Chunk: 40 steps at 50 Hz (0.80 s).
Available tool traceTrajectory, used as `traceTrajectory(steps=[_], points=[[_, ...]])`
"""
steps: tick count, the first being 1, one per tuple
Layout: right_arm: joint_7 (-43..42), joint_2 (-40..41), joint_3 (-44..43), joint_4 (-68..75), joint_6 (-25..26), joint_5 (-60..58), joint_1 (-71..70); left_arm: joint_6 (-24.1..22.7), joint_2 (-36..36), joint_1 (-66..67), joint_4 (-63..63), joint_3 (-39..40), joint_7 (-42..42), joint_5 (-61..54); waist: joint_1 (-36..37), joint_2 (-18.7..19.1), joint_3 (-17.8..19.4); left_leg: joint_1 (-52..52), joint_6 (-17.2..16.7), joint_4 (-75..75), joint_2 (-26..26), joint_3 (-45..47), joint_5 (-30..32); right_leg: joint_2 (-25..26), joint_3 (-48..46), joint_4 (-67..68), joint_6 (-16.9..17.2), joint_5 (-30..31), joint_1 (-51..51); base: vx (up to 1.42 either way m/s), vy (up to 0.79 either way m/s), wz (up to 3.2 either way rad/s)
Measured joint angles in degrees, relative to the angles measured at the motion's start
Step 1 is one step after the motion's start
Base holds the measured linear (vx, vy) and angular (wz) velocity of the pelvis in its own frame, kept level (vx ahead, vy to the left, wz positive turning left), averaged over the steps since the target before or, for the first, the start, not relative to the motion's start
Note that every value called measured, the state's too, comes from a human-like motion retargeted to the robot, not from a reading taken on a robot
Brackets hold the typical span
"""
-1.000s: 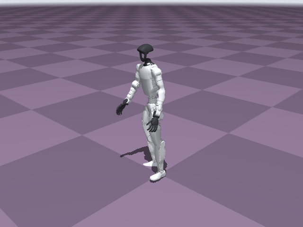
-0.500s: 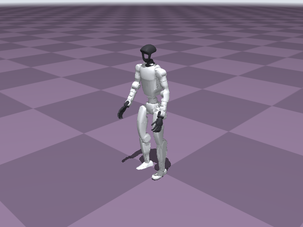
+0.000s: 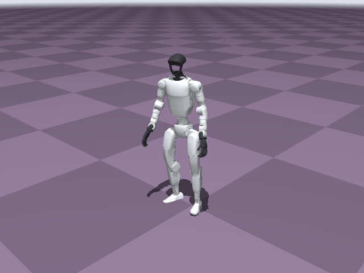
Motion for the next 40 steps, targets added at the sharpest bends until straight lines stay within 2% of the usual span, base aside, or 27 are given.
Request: traceTrajectory(steps=[5,8,11,15,19,22,25,28,31,35,40], points=[[-1.0,1.0,-0.8,-1.8,-0.3,1.2,-1.7,1.6,0.7,1.9,6.8,-0.7,-1.1,-1.1,-0.3,-0.2,-0.2,0.9,-1.0,-0.4,0.1,-1.5,-0.3,-0.2,-0.7,1.9,-2.1,-1.0,0.4,0.06,0.13,0.22],[-2.0,1.6,-0.6,-3.2,-0.5,2.3,-3.3,1.9,1.8,3.0,6.4,-2.4,-1.8,-0.8,-0.8,0.0,0.3,1.0,-0.5,-0.3,0.5,-3.0,-0.4,-0.6,-0.5,6.9,-4.8,-2.0,-1.3,0.03,0.11,0.37],[-2.6,2.1,0.3,-4.8,-1.3,2.8,-4.2,1.4,3.2,3.7,4.4,-4.1,-2.2,0.1,-1.5,0.3,0.8,1.1,-0.3,0.1,0.9,-5.2,-0.3,0.2,3.8,12.8,-6.1,-4.3,-4.4,0.02,0.07,0.62],[-2.6,2.6,1.8,-6.7,-2.5,1.9,-3.7,-0.5,4.5,3.8,1.3,-5.7,-2.4,1.1,-3.3,0.5,1.1,1.5,-0.4,0.2,0.5,-9.8,0.0,5.6,17.3,12.7,-3.7,-6.1,-6.8,0.04,0.03,1.04],[-1.8,2.6,1.6,-7.2,-2.5,0.8,-2.9,-2.4,4.5,1.0,-2.0,-5.7,-2.4,0.1,-4.8,-0.1,1.5,1.8,-0.3,-0.9,-1.7,-15.3,0.8,8.4,26.2,4.1,-0.5,-0.3,-5.3,0.03,0.0,1.33],[-1.6,2.3,0.9,-6.3,-2.1,1.3,-2.4,-3.0,3.6,-2.0,-5.0,-5.3,-1.7,-0.1,-4.3,-0.1,1.9,1.7,-0.7,-2.0,-3.1,-19.0,1.8,7.1,23.6,1.3,-1.7,2.7,-4.1,0.0,-0.01,1.27],[-1.4,1.8,0.9,-3.9,-2.1,2.0,-1.8,-3.7,1.8,-4.7,-8.6,-5.2,-0.3,1.6,-2.4,0.3,2.1,0.7,-1.4,-2.4,-4.0,-22.3,2.6,5.3,19.0,0.5,-3.3,2.2,-3.3,-0.03,0.0,1.12],[-0.2,1.2,2.1,-0.7,-1.9,1.6,-1.6,-4.8,-0.2,-6.5,-12.8,-5.1,0.9,4.6,0.4,0.2,2.4,-0.3,-1.2,-2.4,-4.8,-23.2,2.1,3.7,15.6,-0.9,-2.6,2.5,-2.7,-0.05,0.0,1.02],[1.4,0.6,3.5,2.1,-1.1,0.2,-2.0,-5.3,-1.7,-7.2,-17.2,-4.7,1.2,7.3,2.5,-0.3,2.7,-0.9,0.3,-2.4,-4.6,-17.0,-0.2,2.1,12.0,-2.0,-1.1,3.1,-2.5,-0.04,-0.01,1.06],[1.8,-0.2,3.8,3.5,0.1,-1.4,-2.5,-5.1,-1.9,-6.9,-20.4,-4.4,1.0,8.8,3.3,-1.2,2.3,-0.7,2.8,-2.1,-2.6,-0.4,-3.8,0.4,6.1,-2.5,0.3,3.2,-2.6,-0.03,-0.02,1.3],[-0.3,-0.5,1.4,2.0,0.7,-1.6,-2.9,-3.2,-0.6,-5.4,-17.8,-3.7,2.0,7.1,3.0,-1.7,0.2,-1.1,2.8,0.1,1.4,17.5,-1.6,0.5,-1.1,-2.7,0.3,2.8,-3.3,0.0,-0.01,1.26]])
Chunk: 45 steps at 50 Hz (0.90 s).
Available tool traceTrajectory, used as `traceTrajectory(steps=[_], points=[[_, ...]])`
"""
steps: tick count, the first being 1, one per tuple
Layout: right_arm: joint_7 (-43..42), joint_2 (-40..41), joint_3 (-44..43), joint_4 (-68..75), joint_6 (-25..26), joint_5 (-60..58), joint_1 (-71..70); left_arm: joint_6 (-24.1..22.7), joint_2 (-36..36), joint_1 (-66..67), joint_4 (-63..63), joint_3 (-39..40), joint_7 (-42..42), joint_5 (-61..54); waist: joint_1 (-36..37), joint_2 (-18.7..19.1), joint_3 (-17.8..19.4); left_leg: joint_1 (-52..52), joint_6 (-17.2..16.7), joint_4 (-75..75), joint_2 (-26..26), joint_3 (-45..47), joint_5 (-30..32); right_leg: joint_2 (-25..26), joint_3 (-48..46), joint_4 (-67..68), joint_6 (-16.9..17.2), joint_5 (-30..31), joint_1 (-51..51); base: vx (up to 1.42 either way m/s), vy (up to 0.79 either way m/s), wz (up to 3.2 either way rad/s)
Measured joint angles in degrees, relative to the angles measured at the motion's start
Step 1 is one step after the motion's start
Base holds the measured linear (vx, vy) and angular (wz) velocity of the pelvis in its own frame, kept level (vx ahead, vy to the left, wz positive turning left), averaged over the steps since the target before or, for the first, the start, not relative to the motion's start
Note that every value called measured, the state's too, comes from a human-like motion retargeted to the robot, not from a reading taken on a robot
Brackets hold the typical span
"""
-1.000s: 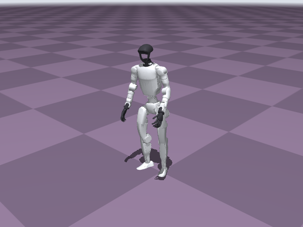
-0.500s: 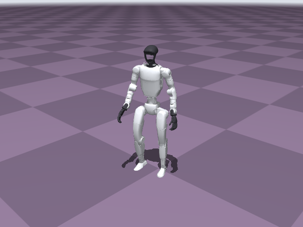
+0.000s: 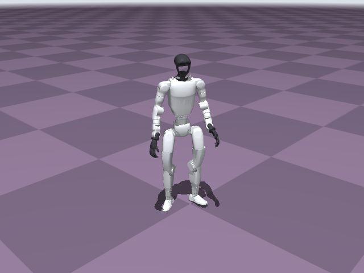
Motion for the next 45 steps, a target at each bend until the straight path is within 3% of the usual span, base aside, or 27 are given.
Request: traceTrajectory(steps=[3,7,11,14,17,20,23,25,30,33,38,41,45], points=[[-1.3,-0.1,-1.9,-2.5,-0.2,1.5,0.0,1.2,0.7,-1.6,7.6,0.1,1.2,-3.5,-0.5,0.3,-1.0,-0.6,-2.5,-1.4,0.7,-0.1,3.4,0.0,-4.5,0.5,0.0,-0.7,0.3,0.05,0.11,1.28],[-1.7,-0.6,-2.9,-4.5,-0.8,3.3,0.5,3.2,1.3,-1.9,16.9,0.3,1.1,-7.4,-1.2,1.1,-1.0,0.1,-5.5,-2.3,-0.3,-6.8,3.3,-1.9,-10.0,3.0,-0.3,-2.5,3.1,0.1,0.23,1.32],[-1.9,-0.8,-2.8,-5.2,-0.7,4.2,-0.8,5.1,3.7,-1.1,21.5,-0.3,-0.5,-8.5,-1.6,2.2,-0.4,0.1,-6.2,-2.5,0.4,-12.4,3.4,-3.1,-12.6,10.6,-4.8,-4.7,2.5,0.05,0.15,1.21],[-2.4,-0.2,-2.0,-5.8,-1.0,4.6,-1.8,5.2,6.4,0.3,21.8,-1.8,-1.6,-7.7,-2.5,2.3,0.3,0.4,-6.1,-2.5,0.6,-16.8,3.4,-3.2,-6.8,18.3,-6.4,-6.9,-0.9,0.06,0.08,1.3],[-2.8,0.6,-1.1,-7.0,-1.8,4.5,-1.8,4.1,9.0,2.0,20.9,-3.3,-2.4,-6.5,-3.8,1.6,1.0,0.9,-6.2,-2.5,-0.3,-21.7,3.6,-0.1,4.8,21.0,-4.1,-8.7,-4.2,0.07,0.04,1.5],[-2.5,1.1,-0.3,-8.9,-2.9,3.5,-0.8,2.4,10.5,3.5,19.6,-4.1,-2.9,-6.0,-5.1,1.2,1.4,1.3,-6.2,-2.4,-1.4,-26.7,3.9,4.7,15.7,16.1,-1.1,-8.6,-4.5,0.06,0.02,1.62],[-1.7,1.0,-0.1,-10.3,-3.2,2.3,0.0,1.3,10.8,3.2,18.3,-3.5,-3.2,-6.9,-6.0,0.8,1.8,1.3,-5.5,-2.5,-3.2,-31.9,4.4,7.3,22.7,9.2,-0.6,-4.2,-3.0,0.04,0.01,1.69],[-1.2,0.8,-0.1,-10.5,-3.0,1.9,0.1,1.1,10.2,2.4,17.4,-2.5,-3.1,-7.7,-5.9,0.7,2.1,1.0,-5.0,-2.5,-4.3,-35.1,4.9,7.3,23.6,6.7,-1.7,-1.5,-2.0,0.03,0.0,1.56],[0.5,-0.2,0.4,-7.1,-2.3,1.1,-0.5,1.4,6.5,0.6,14.0,1.6,-2.5,-6.9,-2.5,1.3,2.1,-0.2,-3.9,-2.5,-6.2,-40.3,5.0,4.3,16.7,6.6,-4.5,-2.2,-0.8,0.0,0.0,1.16],[1.7,-1.1,1.1,-3.9,-1.3,0.1,-1.5,1.1,3.9,0.5,11.1,3.3,-2.3,-6.2,-0.2,1.2,2.2,-0.6,-2.4,-2.5,-6.5,-35.6,3.7,2.6,13.7,4.2,-3.4,-1.9,0.4,-0.01,0.01,0.96],[1.7,-2.3,1.5,-1.2,0.1,-1.8,-2.7,1.3,2.0,2.2,8.9,3.1,-1.9,-4.3,1.5,0.7,1.5,-0.3,2.0,-2.1,-4.7,-17.5,1.0,0.3,8.0,2.8,-0.8,-1.5,1.0,0.01,0.02,1.01],[0.6,-2.4,0.4,-0.8,0.1,-1.9,-3.6,1.9,1.7,2.6,10.9,2.1,-1.3,-3.3,1.6,0.7,0.9,-1.4,2.6,-1.1,-3.7,-17.3,0.5,-0.4,4.8,3.0,-0.2,-1.9,1.1,0.05,0.05,0.94],[-0.7,-1.5,-1.2,-2.7,-0.8,-0.1,-2.1,2.6,1.5,4.0,16.5,1.5,-0.8,-4.8,1.5,0.9,-0.2,-1.0,-0.4,-2.3,-2.8,-20.9,3.6,-0.3,0.9,4.0,0.0,-3.2,2.7,0.11,0.08,0.86]])
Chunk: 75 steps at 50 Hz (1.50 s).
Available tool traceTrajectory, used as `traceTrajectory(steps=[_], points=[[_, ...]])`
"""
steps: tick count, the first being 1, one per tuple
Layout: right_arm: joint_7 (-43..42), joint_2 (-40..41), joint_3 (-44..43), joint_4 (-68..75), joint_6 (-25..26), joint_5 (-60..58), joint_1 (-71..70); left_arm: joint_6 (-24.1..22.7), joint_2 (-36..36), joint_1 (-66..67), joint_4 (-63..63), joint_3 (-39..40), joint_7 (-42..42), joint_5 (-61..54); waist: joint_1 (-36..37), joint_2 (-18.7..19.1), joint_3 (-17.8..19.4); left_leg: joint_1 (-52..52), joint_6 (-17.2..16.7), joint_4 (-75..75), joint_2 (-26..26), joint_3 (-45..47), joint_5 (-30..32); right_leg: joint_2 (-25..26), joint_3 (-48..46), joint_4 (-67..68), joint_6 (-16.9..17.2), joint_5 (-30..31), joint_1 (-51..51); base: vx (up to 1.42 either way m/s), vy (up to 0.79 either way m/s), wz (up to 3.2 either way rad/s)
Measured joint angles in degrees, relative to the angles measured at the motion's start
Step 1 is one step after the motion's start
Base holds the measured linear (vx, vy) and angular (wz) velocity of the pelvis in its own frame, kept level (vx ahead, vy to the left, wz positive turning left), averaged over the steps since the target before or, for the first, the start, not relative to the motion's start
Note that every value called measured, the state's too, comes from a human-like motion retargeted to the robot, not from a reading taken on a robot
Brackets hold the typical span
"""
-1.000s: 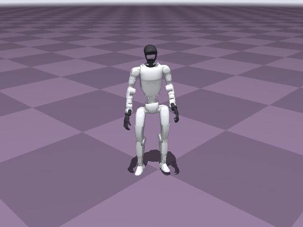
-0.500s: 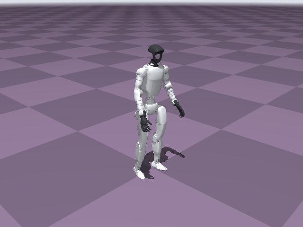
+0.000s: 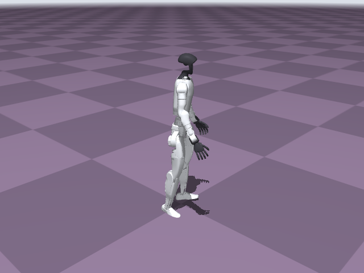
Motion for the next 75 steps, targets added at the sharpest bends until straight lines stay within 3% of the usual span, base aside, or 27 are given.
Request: traceTrajectory(steps=[4,8,11,15,20,23,27,30,35,39,42,47,52,55,59,64,70,75], points=[[0.0,1.6,-0.4,-2.5,-0.5,1.5,1.4,1.3,0.1,0.8,5.5,1.1,-0.4,-2.8,-0.1,-0.3,-0.6,0.7,-3.9,-0.2,0.3,-2.6,0.9,-0.3,-3.1,1.9,-1.1,-1.8,1.4,0.12,0.1,0.71],[0.5,3.2,0.9,-4.0,-0.7,1.5,0.9,2.3,1.0,1.6,7.7,1.8,-1.3,-4.0,-0.6,-0.6,-0.7,1.3,-5.3,-0.2,0.6,-5.3,0.7,-0.8,-3.6,6.7,-4.5,-3.7,0.7,0.1,0.09,0.55],[0.8,4.5,2.7,-4.6,-1.0,1.0,0.3,2.1,1.7,2.5,7.3,1.2,-2.1,-4.1,-1.4,-0.5,-0.5,1.9,-5.2,-0.2,1.0,-7.4,0.5,0.2,1.7,12.2,-6.1,-5.8,-1.9,0.07,0.05,0.57],[1.1,5.9,4.9,-5.5,-1.8,0.4,0.6,0.7,2.6,3.2,5.5,-0.3,-2.7,-4.1,-2.6,-0.2,-0.3,2.8,-4.9,-0.2,1.1,-10.8,0.3,4.4,12.4,14.9,-4.7,-8.4,-5.1,0.05,0.01,0.75],[2.0,6.3,5.2,-5.8,-1.8,0.4,0.9,-1.1,2.8,0.5,2.1,-1.2,-2.7,-5.0,-3.7,-0.8,0.7,2.8,-4.1,-0.2,-1.1,-16.2,0.7,6.5,19.4,6.0,-2.3,-2.3,-4.4,0.02,-0.01,1.03],[2.5,5.8,4.5,-4.5,-1.2,1.0,0.8,-1.5,2.0,-1.9,-1.0,-0.9,-2.5,-4.8,-3.1,-0.9,1.2,2.1,-3.5,-0.2,-2.5,-19.1,1.3,5.4,18.2,2.6,-3.1,1.1,-3.0,-0.01,-0.02,0.98],[3.3,4.4,4.1,-1.1,-0.6,1.4,0.4,-1.8,0.1,-3.9,-6.2,0.0,-2.8,-3.3,-1.2,-0.8,1.4,1.2,-2.5,-0.2,-3.6,-20.2,-0.6,3.5,14.4,0.3,-3.4,1.1,-1.8,-0.02,-0.01,0.74],[4.2,3.3,3.8,1.6,0.1,1.3,-0.1,-2.2,-1.1,-4.5,-10.0,0.7,-3.6,-2.2,0.2,-1.2,1.5,1.0,-0.9,-0.2,-3.8,-15.7,-5.3,2.0,12.1,-1.2,-1.9,1.7,-1.4,-0.02,-0.01,0.64],[3.9,1.8,2.1,2.8,1.2,1.0,0.0,-2.1,-1.4,-3.9,-12.4,0.4,-4.0,-1.5,0.1,-1.8,0.7,2.2,0.8,-0.1,-1.8,2.5,-9.8,0.3,7.5,-1.8,0.0,2.3,-1.7,0.0,-0.01,0.78],[2.8,0.9,-0.2,1.5,1.3,1.8,0.7,-0.5,-1.0,-3.5,-10.0,-0.1,-3.0,-1.7,-0.8,-1.9,-0.5,1.9,0.8,2.1,0.7,16.4,-6.8,-0.3,3.6,-0.9,0.0,2.0,-2.3,0.03,0.01,0.85],[2.4,0.1,-2.4,-0.8,1.1,2.8,2.4,0.6,-1.2,-4.7,-4.6,-0.8,-1.8,-2.4,-1.8,-1.1,-1.6,1.2,0.2,2.6,1.9,18.8,-2.7,-0.8,0.0,0.3,0.0,0.9,-2.3,0.08,0.11,1.07],[2.1,-0.5,-4.5,-1.3,0.4,4.2,5.4,1.7,-1.5,-4.3,2.7,-2.1,-2.0,-2.8,-3.7,1.0,-2.5,1.5,-2.2,2.0,2.2,11.9,-2.1,-1.6,-6.5,2.0,-0.8,-1.4,0.8,0.1,0.19,1.2],[1.2,1.1,-3.8,2.0,0.1,5.9,5.3,2.0,0.7,-3.3,4.8,-4.7,-3.5,-1.6,-4.6,2.2,-1.8,2.5,-4.2,0.9,2.6,5.8,-1.3,-2.6,-7.6,10.3,-5.5,-3.9,0.1,0.06,0.13,1.08],[0.2,2.8,-1.8,3.0,-0.5,6.6,4.9,1.3,2.9,-2.4,4.3,-6.3,-3.7,-0.9,-5.2,2.0,-0.8,3.2,-4.4,0.8,2.5,2.2,-0.9,-1.6,0.5,17.6,-6.4,-6.4,-3.6,0.05,0.06,1.07],[-0.7,4.6,0.5,0.8,-1.7,5.6,5.3,0.0,5.3,-1.6,3.2,-7.4,-3.2,-0.8,-6.4,1.5,0.4,3.6,-3.7,2.0,1.8,-3.4,-1.1,3.9,15.9,18.2,-3.7,-7.5,-6.7,0.05,0.01,1.22],[0.0,4.6,0.6,-3.8,-2.1,3.4,6.0,-1.2,5.9,-2.6,1.5,-6.8,-2.8,-2.4,-8.1,0.8,1.7,3.4,-2.4,2.2,-0.8,-11.4,-0.3,7.6,28.0,6.7,-1.9,-1.0,-4.7,0.02,-0.02,1.51],[2.0,2.6,1.7,-3.2,-1.5,2.7,4.8,-1.5,2.9,-6.0,-2.1,-3.4,-2.1,-2.5,-5.0,1.2,2.5,2.2,-3.2,-0.2,-2.9,-18.6,2.6,4.6,20.2,1.9,-4.6,0.7,-2.1,-0.04,-0.03,1.25],[4.1,0.4,5.7,2.1,0.2,-0.6,1.7,-2.0,-0.4,-6.6,-7.5,-0.8,-2.7,-1.4,-1.1,0.6,2.9,0.4,-2.1,-0.2,-2.8,-9.4,1.3,2.2,13.5,-1.7,-2.3,2.1,-1.3,-0.08,-0.03,1.15]])
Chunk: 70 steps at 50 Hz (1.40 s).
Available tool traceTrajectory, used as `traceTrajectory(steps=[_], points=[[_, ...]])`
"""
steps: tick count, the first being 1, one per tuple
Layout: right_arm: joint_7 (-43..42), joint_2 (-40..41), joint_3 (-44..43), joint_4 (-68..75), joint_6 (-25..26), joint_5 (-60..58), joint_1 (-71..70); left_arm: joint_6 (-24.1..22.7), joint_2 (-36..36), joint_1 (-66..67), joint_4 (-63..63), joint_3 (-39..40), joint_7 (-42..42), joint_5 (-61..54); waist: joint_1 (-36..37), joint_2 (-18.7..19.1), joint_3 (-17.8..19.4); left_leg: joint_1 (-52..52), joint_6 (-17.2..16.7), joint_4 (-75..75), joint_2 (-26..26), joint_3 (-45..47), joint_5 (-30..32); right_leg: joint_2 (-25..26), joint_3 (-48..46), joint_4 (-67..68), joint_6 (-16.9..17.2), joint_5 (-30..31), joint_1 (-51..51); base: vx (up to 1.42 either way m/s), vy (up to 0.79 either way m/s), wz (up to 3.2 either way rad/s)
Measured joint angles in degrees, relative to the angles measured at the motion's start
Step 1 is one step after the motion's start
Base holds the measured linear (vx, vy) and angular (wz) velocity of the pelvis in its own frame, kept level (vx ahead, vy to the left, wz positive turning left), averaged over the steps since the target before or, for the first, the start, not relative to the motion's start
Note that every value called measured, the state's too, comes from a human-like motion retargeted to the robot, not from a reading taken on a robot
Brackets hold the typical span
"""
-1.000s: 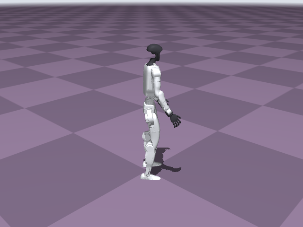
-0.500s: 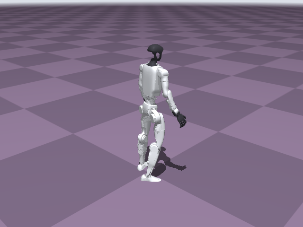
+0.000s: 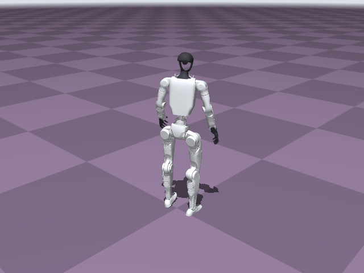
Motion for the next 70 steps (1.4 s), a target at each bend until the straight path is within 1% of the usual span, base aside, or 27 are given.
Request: traceTrajectory(steps=[5,8,11,14,16,18,20,23,25,28,30,33,35,37,39,40,42,47,48,50,53,56,60,62,65,67,70], points=[[-0.8,-1.3,0.2,2.8,1.8,-2.5,-2.7,0.9,-0.8,0.5,-1.4,0.0,0.0,1.4,0.5,-1.1,-0.6,0.2,2.8,0.1,1.4,19.9,-3.6,-2.4,-8.7,-0.9,2.3,0.2,-0.3,-0.05,0.0,1.52],[-2.5,-1.4,-1.9,2.2,1.9,-1.8,-3.1,2.1,-0.7,1.2,0.6,-0.1,0.9,1.6,0.0,-1.5,-1.7,0.5,2.3,0.5,2.6,28.5,-4.4,-3.0,-14.1,-1.0,2.3,-0.3,-0.3,0.0,0.02,1.65],[-4.1,-1.3,-4.8,-0.5,1.5,0.6,-3.1,3.4,-0.5,0.0,5.4,0.1,2.1,0.3,-1.1,-1.6,-2.6,0.2,0.6,0.6,3.6,31.9,-3.3,-3.5,-20.0,-0.5,2.3,-1.2,0.3,0.05,0.09,1.8],[-4.5,-1.2,-6.5,-3.7,0.5,2.6,-2.2,3.9,-0.2,0.1,9.7,0.4,2.4,-1.2,-1.9,-0.9,-3.0,0.1,-2.3,0.1,4.3,28.9,-2.1,-3.7,-25.2,1.2,1.4,-2.6,1.8,0.09,0.14,1.59],[-4.4,-1.0,-7.1,-5.5,-0.2,3.4,-1.8,4.2,0.4,0.8,11.6,0.3,2.1,-1.8,-2.4,-0.2,-3.2,-0.1,-4.0,0.0,4.8,25.1,-1.8,-3.9,-27.5,3.7,-0.4,-3.7,2.2,0.09,0.12,1.47],[-4.3,-0.8,-7.2,-6.8,-0.7,3.8,-1.7,4.4,1.5,1.6,12.7,-0.4,1.5,-1.7,-3.0,0.3,-3.1,-0.3,-4.9,0.0,5.3,21.4,-1.8,-4.3,-27.2,7.9,-2.5,-5.0,1.6,0.09,0.1,1.5],[-4.4,-0.4,-6.7,-7.7,-1.0,4.0,-1.7,4.4,2.8,2.5,13.0,-1.7,0.9,-1.1,-3.7,0.6,-2.9,-0.1,-5.0,0.0,5.4,17.9,-1.8,-4.5,-22.8,13.4,-4.0,-6.4,-0.6,0.09,0.08,1.58],[-4.7,0.6,-5.0,-8.4,-1.6,3.8,-1.6,3.7,5.2,3.7,12.3,-3.9,0.4,0.2,-4.8,0.2,-2.2,0.5,-4.6,0.0,4.8,12.4,-1.7,-2.6,-10.3,20.2,-3.2,-8.1,-4.9,0.09,0.04,1.66],[-4.8,1.1,-3.7,-8.8,-1.9,3.3,-1.5,3.1,6.6,4.1,11.5,-4.9,0.1,0.9,-5.3,-0.1,-1.7,1.0,-4.4,0.0,4.3,8.9,-1.6,-0.6,-3.1,21.8,-2.1,-8.9,-6.7,0.09,0.02,1.62],[-4.2,1.3,-2.0,-9.8,-2.3,2.2,-0.8,2.4,7.6,4.7,9.5,-5.0,-0.2,1.0,-5.7,0.2,-1.2,1.5,-4.4,0.0,3.7,3.9,-1.4,1.7,2.7,18.8,-2.1,-9.6,-7.0,0.08,0.0,1.61],[-3.6,1.3,-1.3,-10.2,-2.4,1.3,-0.6,1.8,7.7,4.7,8.0,-4.4,-0.5,0.4,-6.1,0.2,-0.8,1.7,-4.3,0.0,2.9,0.5,-1.3,3.0,5.8,14.3,-2.5,-8.5,-6.4,0.07,-0.02,1.72],[-2.6,1.2,-0.9,-10.3,-2.2,-0.1,-0.3,0.7,7.1,4.4,5.8,-3.0,-0.8,-1.0,-6.6,0.0,-0.1,1.9,-4.0,0.0,1.1,-4.5,-1.0,3.7,9.6,7.6,-2.6,-2.9,-4.5,0.06,-0.03,1.69],[-2.0,1.0,-0.9,-9.9,-1.9,-0.7,-0.4,0.4,6.2,3.9,4.5,-1.8,-0.8,-1.5,-6.2,0.1,0.2,1.7,-4.0,0.0,0.1,-7.5,-0.5,3.1,9.0,5.8,-3.0,-0.5,-3.5,0.04,-0.04,1.42],[-1.4,0.8,-0.8,-8.9,-1.7,-1.0,-0.7,0.2,5.0,3.5,3.3,-0.3,-0.6,-1.4,-5.2,0.4,0.3,1.3,-4.0,0.0,-0.5,-10.1,0.0,2.1,6.2,5.2,-3.3,-0.3,-2.7,0.03,-0.05,1.17],[-0.7,0.6,-0.5,-7.7,-1.5,-1.5,-1.0,0.1,3.5,3.2,2.3,1.1,-0.4,-1.2,-3.7,0.7,0.3,0.8,-3.6,0.0,-1.1,-11.7,0.0,1.0,3.2,4.5,-2.7,-0.4,-1.8,0.01,-0.05,1.01],[-0.4,0.4,-0.3,-7.0,-1.3,-1.8,-1.1,0.0,2.8,3.2,1.7,1.8,-0.3,-1.1,-3.0,0.7,0.2,0.5,-3.3,0.0,-1.3,-11.9,-0.2,0.5,1.8,3.9,-2.2,-0.3,-1.4,0.0,-0.05,0.96],[0.2,0.1,0.1,-5.5,-0.8,-2.6,-1.5,0.0,1.6,3.3,0.8,2.9,-0.1,-1.2,-1.6,0.5,0.2,0.2,-2.0,0.0,-1.2,-8.0,-1.5,-0.5,-0.5,2.7,-0.7,0.2,-0.8,-0.02,-0.05,0.97],[0.1,-0.8,0.4,-2.5,1.2,-4.2,-2.8,0.9,0.5,3.7,0.5,3.7,0.1,-1.9,0.1,-1.0,-0.5,0.7,3.1,0.3,0.4,13.6,-4.9,-3.4,-6.6,1.4,2.1,0.8,-0.7,-0.03,-0.03,1.13],[-0.1,-0.8,0.3,-2.1,1.6,-4.4,-3.0,1.2,0.5,4.0,0.8,3.6,0.2,-2.0,0.3,-1.4,-0.6,0.6,4.1,0.9,0.6,16.3,-5.4,-3.9,-7.5,1.3,2.3,0.8,-0.7,-0.01,0.0,1.03],[-0.7,-0.7,-0.2,-1.2,2.1,-4.2,-4.1,2.1,0.9,3.7,2.4,3.5,0.5,-2.3,0.7,-2.3,-0.9,-0.2,5.4,2.7,0.9,18.2,-6.1,-4.8,-9.3,1.5,2.3,0.5,-1.0,0.0,0.02,0.92],[-1.7,-0.1,-0.9,-1.1,1.7,-3.3,-4.4,2.8,1.6,3.9,6.2,3.7,1.3,-2.7,0.9,-3.0,-1.4,-0.3,4.7,3.1,1.8,16.8,-4.5,-5.0,-11.9,1.8,1.9,-0.4,-0.4,0.04,0.05,0.77],[-2.1,0.5,-1.5,-2.6,0.9,-2.3,-3.6,3.1,2.0,5.2,9.6,4.5,1.6,-3.2,0.7,-3.0,-2.1,0.6,1.7,2.0,3.4,16.4,-2.3,-4.1,-14.6,1.4,1.6,-1.3,1.1,0.07,0.08,0.65],[-1.8,1.2,-2.6,-5.1,-0.2,-1.4,-2.2,3.1,2.6,7.1,12.7,5.5,0.8,-3.8,-0.3,-2.9,-3.0,1.4,-3.0,0.7,4.5,14.3,-1.5,-3.1,-18.0,1.1,1.0,-2.4,3.1,0.07,0.11,0.67],[-1.7,1.7,-3.1,-5.8,-0.5,-0.7,-1.7,3.2,3.0,7.9,13.2,5.5,0.1,-3.7,-0.9,-2.9,-3.2,1.3,-4.1,0.7,4.7,12.6,-1.5,-3.2,-19.7,2.3,0.2,-2.9,3.5,0.05,0.12,0.84],[-1.9,2.5,-3.1,-6.0,-1.0,0.7,-1.1,3.4,3.9,8.8,12.7,5.4,-0.7,-3.0,-1.8,-2.9,-3.4,0.4,-4.6,2.4,5.2,9.9,-2.2,-4.0,-21.2,6.6,-1.8,-3.9,2.8,0.04,0.11,0.82],[-1.7,3.0,-2.5,-5.6,-0.5,1.0,-1.9,3.5,4.7,8.0,11.9,5.2,-0.7,-3.9,-0.9,-2.7,-2.7,1.4,-3.8,0.4,5.4,8.3,-1.7,-3.9,-18.6,11.3,-3.1,-5.4,0.5,0.02,0.08,0.6],[-1.8,3.8,-1.1,-4.8,-0.6,0.9,-2.2,3.0,5.4,7.5,10.5,4.9,-0.1,-4.1,-0.5,-2.5,-1.8,1.9,-3.2,0.1,5.3,5.7,-1.8,-2.8,-12.3,17.2,-3.1,-8.4,-2.9,0.02,0.06,0.72]])
